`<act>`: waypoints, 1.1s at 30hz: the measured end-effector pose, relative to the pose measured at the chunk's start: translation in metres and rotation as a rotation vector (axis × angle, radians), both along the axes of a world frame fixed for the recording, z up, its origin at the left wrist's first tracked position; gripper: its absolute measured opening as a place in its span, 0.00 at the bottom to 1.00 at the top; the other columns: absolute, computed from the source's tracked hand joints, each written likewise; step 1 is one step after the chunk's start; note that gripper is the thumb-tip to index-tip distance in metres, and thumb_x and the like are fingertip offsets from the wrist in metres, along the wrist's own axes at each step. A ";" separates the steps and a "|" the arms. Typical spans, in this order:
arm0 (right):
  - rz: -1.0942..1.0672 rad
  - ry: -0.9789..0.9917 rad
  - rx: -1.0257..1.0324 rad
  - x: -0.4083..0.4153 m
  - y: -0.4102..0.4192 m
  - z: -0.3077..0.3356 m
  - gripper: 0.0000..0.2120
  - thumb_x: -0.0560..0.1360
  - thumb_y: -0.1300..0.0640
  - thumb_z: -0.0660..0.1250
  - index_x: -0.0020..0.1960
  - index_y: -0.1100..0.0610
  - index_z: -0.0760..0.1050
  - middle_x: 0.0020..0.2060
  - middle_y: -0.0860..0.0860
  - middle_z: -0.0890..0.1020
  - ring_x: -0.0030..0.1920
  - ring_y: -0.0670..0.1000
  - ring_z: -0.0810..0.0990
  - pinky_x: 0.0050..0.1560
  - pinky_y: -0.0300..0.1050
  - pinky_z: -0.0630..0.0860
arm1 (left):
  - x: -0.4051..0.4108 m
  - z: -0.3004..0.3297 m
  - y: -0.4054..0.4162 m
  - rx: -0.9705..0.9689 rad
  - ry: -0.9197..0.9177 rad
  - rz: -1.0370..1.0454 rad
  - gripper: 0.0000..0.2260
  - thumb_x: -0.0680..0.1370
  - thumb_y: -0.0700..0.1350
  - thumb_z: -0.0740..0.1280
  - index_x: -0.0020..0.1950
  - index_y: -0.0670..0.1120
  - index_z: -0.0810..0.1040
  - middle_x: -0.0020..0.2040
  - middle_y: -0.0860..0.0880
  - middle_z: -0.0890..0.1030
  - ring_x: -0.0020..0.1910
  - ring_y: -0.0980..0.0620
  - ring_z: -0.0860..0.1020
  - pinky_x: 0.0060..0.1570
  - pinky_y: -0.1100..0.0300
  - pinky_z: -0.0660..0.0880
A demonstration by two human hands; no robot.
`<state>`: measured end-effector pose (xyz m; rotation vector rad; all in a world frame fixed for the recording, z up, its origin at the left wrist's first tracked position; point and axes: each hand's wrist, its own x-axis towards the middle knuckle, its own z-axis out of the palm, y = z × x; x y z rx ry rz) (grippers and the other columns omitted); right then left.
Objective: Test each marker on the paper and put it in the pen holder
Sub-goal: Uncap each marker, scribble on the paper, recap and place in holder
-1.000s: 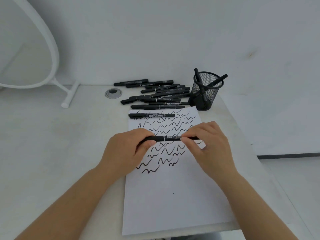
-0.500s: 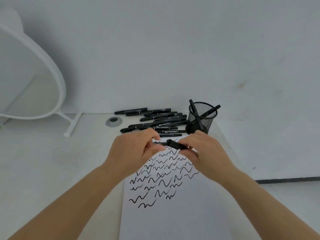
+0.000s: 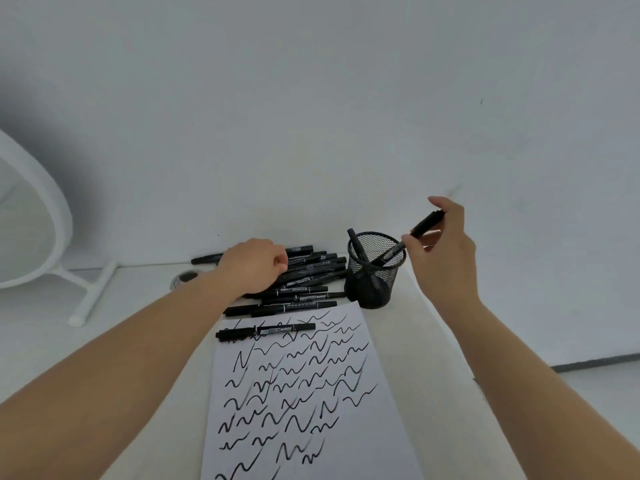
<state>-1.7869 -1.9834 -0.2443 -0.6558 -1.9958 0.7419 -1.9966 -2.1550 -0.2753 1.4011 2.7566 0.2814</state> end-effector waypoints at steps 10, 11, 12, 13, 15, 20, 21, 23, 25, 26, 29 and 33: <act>0.082 -0.173 0.088 -0.014 0.008 -0.032 0.10 0.75 0.62 0.63 0.57 0.56 0.74 0.40 0.46 0.77 0.40 0.49 0.75 0.43 0.36 0.68 | -0.014 -0.032 0.025 -0.052 -0.010 0.092 0.11 0.77 0.57 0.60 0.52 0.55 0.77 0.49 0.52 0.78 0.50 0.49 0.75 0.46 0.56 0.71; 0.081 -0.185 0.101 -0.015 0.008 -0.033 0.10 0.75 0.62 0.64 0.56 0.57 0.74 0.41 0.47 0.77 0.41 0.49 0.75 0.43 0.36 0.68 | -0.013 -0.033 0.026 -0.046 -0.016 0.105 0.11 0.77 0.58 0.60 0.52 0.55 0.77 0.49 0.52 0.78 0.50 0.49 0.75 0.45 0.56 0.71; 0.077 -0.200 0.114 -0.016 0.008 -0.033 0.10 0.75 0.62 0.64 0.56 0.57 0.74 0.42 0.48 0.78 0.43 0.50 0.76 0.45 0.38 0.69 | -0.013 -0.033 0.027 -0.043 -0.022 0.115 0.11 0.76 0.58 0.61 0.52 0.55 0.77 0.49 0.52 0.78 0.50 0.49 0.76 0.46 0.56 0.71; 0.071 -0.214 0.132 -0.016 0.008 -0.033 0.10 0.75 0.62 0.64 0.56 0.58 0.75 0.44 0.50 0.79 0.45 0.52 0.76 0.47 0.41 0.71 | -0.012 -0.034 0.029 -0.043 -0.031 0.123 0.11 0.76 0.58 0.61 0.53 0.55 0.77 0.50 0.52 0.79 0.50 0.50 0.76 0.48 0.55 0.72; 0.046 -0.240 0.169 -0.014 0.008 -0.035 0.10 0.75 0.61 0.64 0.56 0.58 0.76 0.47 0.51 0.79 0.50 0.53 0.75 0.48 0.44 0.71 | -0.012 -0.035 0.031 -0.058 -0.074 0.141 0.11 0.76 0.57 0.63 0.53 0.54 0.78 0.52 0.52 0.79 0.52 0.50 0.76 0.50 0.55 0.73; -0.020 -0.266 0.202 -0.005 0.006 -0.036 0.13 0.74 0.58 0.65 0.59 0.55 0.75 0.54 0.51 0.76 0.55 0.52 0.70 0.44 0.37 0.62 | -0.012 -0.034 0.039 -0.112 -0.121 0.159 0.13 0.76 0.56 0.64 0.55 0.51 0.78 0.55 0.49 0.79 0.55 0.48 0.76 0.53 0.54 0.73; -0.028 -0.251 0.194 -0.002 0.005 -0.036 0.13 0.74 0.58 0.65 0.59 0.55 0.74 0.54 0.51 0.75 0.55 0.52 0.69 0.44 0.36 0.61 | -0.011 -0.033 0.040 -0.124 -0.097 0.155 0.13 0.76 0.55 0.64 0.56 0.51 0.77 0.56 0.49 0.78 0.55 0.48 0.75 0.53 0.54 0.72; -0.057 -0.200 0.189 0.006 0.000 -0.035 0.13 0.74 0.59 0.66 0.58 0.56 0.74 0.55 0.52 0.74 0.55 0.53 0.68 0.43 0.34 0.59 | -0.011 -0.033 0.039 -0.115 -0.048 0.150 0.13 0.76 0.55 0.63 0.57 0.50 0.76 0.57 0.49 0.76 0.55 0.47 0.74 0.51 0.54 0.71; -0.090 -0.132 0.235 0.015 -0.007 -0.033 0.13 0.73 0.60 0.66 0.57 0.57 0.74 0.55 0.54 0.74 0.54 0.54 0.68 0.45 0.34 0.59 | -0.010 -0.029 0.032 -0.049 -0.004 0.160 0.12 0.77 0.54 0.62 0.55 0.50 0.77 0.54 0.49 0.75 0.52 0.47 0.74 0.45 0.55 0.69; -0.096 -0.100 0.266 0.021 -0.011 -0.031 0.12 0.73 0.60 0.65 0.57 0.58 0.74 0.54 0.54 0.74 0.54 0.53 0.68 0.46 0.34 0.60 | -0.009 -0.025 0.025 0.003 0.026 0.177 0.11 0.77 0.54 0.61 0.53 0.50 0.77 0.52 0.49 0.74 0.49 0.48 0.74 0.43 0.56 0.68; -0.073 -0.028 0.307 0.035 -0.023 -0.025 0.11 0.72 0.59 0.63 0.54 0.57 0.74 0.46 0.51 0.76 0.47 0.50 0.70 0.43 0.36 0.63 | -0.006 -0.010 -0.006 0.206 0.116 0.268 0.11 0.79 0.55 0.57 0.49 0.52 0.76 0.43 0.51 0.77 0.41 0.49 0.73 0.38 0.57 0.67; 0.113 0.001 0.007 0.041 -0.053 -0.020 0.06 0.74 0.58 0.62 0.43 0.48 0.75 0.29 0.43 0.75 0.30 0.45 0.70 0.31 0.31 0.64 | 0.020 0.004 -0.052 0.385 -0.047 0.293 0.09 0.79 0.54 0.57 0.44 0.56 0.75 0.38 0.56 0.81 0.41 0.50 0.79 0.43 0.54 0.74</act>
